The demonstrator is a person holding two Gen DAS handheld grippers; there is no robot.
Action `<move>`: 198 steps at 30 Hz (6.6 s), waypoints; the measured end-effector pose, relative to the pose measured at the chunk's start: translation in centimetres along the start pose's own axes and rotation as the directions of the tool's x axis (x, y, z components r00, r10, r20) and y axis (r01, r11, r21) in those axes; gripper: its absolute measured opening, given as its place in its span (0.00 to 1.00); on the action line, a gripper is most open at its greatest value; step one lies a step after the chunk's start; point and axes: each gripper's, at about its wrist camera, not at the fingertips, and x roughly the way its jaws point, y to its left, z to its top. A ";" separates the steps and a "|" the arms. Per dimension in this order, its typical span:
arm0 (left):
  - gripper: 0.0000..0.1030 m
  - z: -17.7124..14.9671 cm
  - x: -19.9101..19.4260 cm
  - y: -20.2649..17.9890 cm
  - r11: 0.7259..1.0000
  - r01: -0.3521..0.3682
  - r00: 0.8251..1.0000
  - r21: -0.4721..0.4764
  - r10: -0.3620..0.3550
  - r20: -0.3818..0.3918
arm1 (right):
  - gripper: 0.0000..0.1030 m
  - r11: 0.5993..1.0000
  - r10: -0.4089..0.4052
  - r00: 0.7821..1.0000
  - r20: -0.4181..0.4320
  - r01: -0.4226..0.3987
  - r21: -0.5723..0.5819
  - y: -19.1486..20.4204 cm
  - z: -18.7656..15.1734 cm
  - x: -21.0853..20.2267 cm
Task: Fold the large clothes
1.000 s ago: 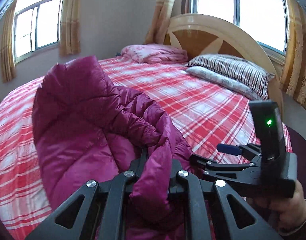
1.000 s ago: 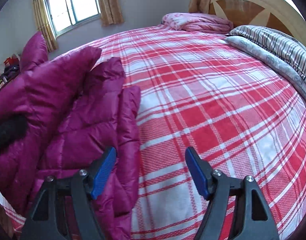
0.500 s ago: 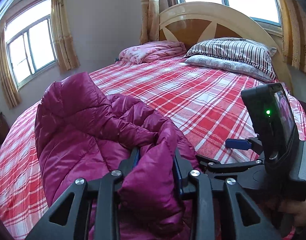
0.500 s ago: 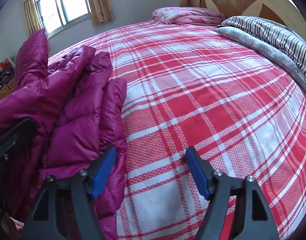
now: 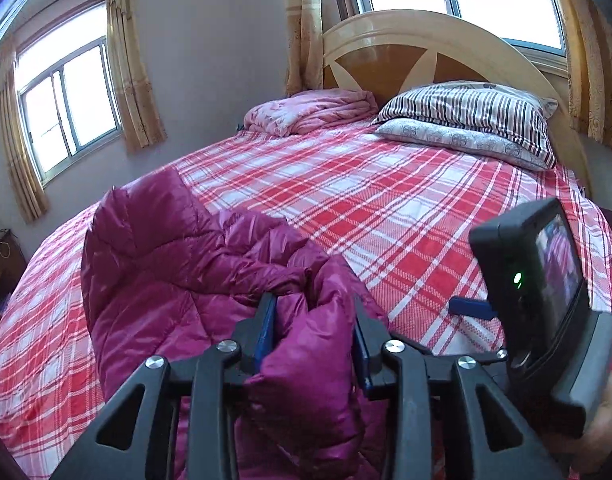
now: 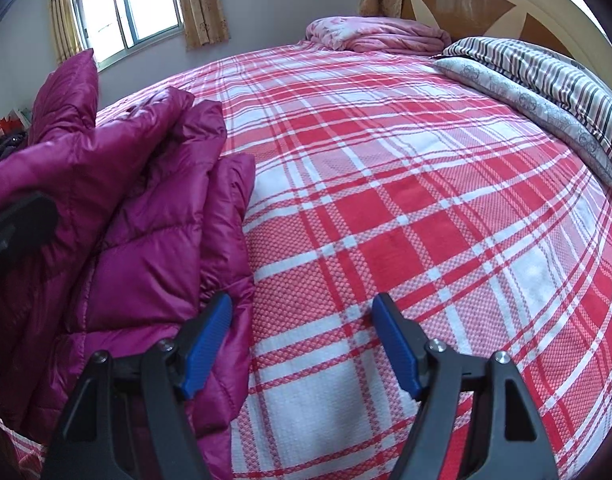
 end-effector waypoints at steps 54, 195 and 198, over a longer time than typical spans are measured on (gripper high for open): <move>0.84 0.9 7.9 10.5 0.956 -0.264 0.964 -0.127 0.264 -0.019 | 0.33 0.972 0.235 0.956 0.174 -0.227 -0.068 7.3 11.3 -6.2; 0.28 -19.4 -14.0 31.3 0.729 -0.406 0.914 -0.551 0.320 -0.249 | 0.18 0.662 0.672 0.705 -0.227 -0.709 -0.243 31.4 5.9 4.4; 0.28 -20.2 -14.1 31.7 0.722 -0.416 0.909 -0.554 0.323 -0.262 | 0.18 0.660 0.667 0.704 -0.243 -0.710 -0.243 32.3 5.8 4.8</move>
